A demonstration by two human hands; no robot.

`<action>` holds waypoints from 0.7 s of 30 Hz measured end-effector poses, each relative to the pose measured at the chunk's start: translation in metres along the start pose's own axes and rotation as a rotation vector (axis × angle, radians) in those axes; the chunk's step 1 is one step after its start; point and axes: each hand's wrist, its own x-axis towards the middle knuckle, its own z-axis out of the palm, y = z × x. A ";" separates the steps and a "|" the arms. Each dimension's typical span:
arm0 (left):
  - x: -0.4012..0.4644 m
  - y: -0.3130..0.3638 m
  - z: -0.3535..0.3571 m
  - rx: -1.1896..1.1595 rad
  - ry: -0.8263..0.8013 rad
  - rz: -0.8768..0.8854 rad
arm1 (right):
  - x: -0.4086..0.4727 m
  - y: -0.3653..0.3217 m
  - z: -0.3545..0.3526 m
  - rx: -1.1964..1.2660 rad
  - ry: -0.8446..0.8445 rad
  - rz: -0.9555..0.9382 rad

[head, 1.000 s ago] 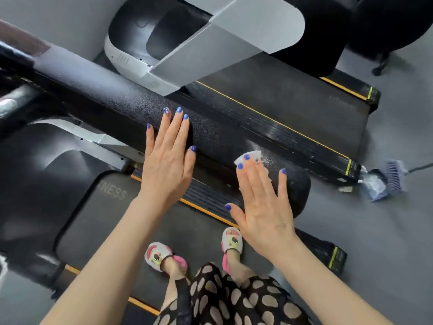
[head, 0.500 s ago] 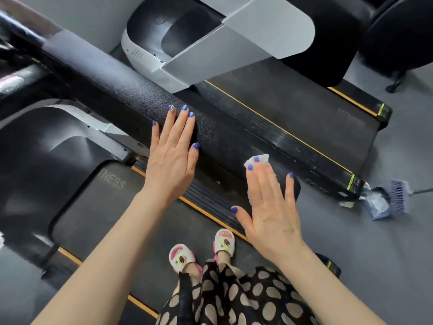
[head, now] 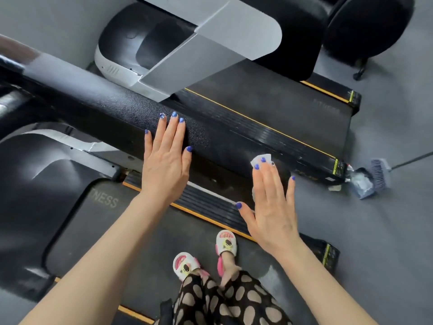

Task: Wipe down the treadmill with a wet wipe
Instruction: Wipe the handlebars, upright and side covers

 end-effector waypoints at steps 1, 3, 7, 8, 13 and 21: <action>0.000 0.000 0.000 0.001 -0.001 0.005 | -0.002 0.003 0.002 0.004 0.006 -0.002; 0.001 -0.001 0.000 0.008 -0.010 0.010 | 0.011 0.005 0.000 0.021 0.037 0.009; 0.001 -0.002 -0.001 0.023 -0.045 0.005 | 0.066 0.001 -0.014 0.089 0.096 0.098; 0.001 -0.001 -0.001 0.031 -0.055 0.003 | 0.071 0.000 -0.016 0.112 0.123 0.107; -0.001 0.007 -0.008 0.057 -0.101 -0.022 | 0.011 0.009 0.007 0.046 0.118 -0.029; -0.024 0.046 0.004 0.053 -0.126 -0.020 | 0.034 0.080 0.009 -0.086 0.091 -0.589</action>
